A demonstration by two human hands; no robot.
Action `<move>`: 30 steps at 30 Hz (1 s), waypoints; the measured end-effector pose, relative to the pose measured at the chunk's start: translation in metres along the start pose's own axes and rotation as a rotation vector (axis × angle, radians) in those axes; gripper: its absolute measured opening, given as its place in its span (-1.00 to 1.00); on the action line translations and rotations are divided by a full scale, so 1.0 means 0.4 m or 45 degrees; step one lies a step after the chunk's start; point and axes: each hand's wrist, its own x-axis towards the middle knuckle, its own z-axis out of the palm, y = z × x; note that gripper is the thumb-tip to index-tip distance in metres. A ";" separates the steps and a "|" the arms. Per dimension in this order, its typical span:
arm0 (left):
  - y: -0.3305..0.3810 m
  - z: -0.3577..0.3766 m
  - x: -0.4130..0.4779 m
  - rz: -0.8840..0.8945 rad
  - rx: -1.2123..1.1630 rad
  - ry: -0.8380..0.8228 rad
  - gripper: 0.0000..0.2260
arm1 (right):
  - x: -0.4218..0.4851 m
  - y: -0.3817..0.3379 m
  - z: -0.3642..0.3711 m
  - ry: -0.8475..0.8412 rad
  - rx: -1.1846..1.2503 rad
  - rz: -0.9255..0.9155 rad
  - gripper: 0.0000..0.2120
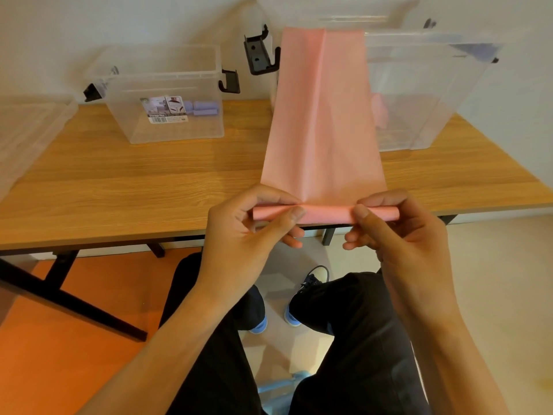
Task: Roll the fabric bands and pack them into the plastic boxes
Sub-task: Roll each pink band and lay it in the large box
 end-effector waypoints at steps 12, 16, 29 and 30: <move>0.018 0.007 0.014 -0.142 -0.084 0.001 -0.86 | 0.017 0.009 -0.006 -0.100 0.024 0.029 -0.84; 0.015 0.002 0.010 -0.175 -0.156 -0.123 -0.78 | 0.017 0.006 -0.008 -0.087 0.037 0.020 -0.83; 0.009 0.004 0.018 -0.099 -0.119 -0.045 -0.87 | 0.032 -0.006 -0.007 -0.087 -0.010 -0.050 -0.89; 0.010 0.004 0.020 -0.095 -0.133 -0.060 -0.84 | 0.032 -0.005 -0.007 -0.072 -0.009 -0.062 -0.88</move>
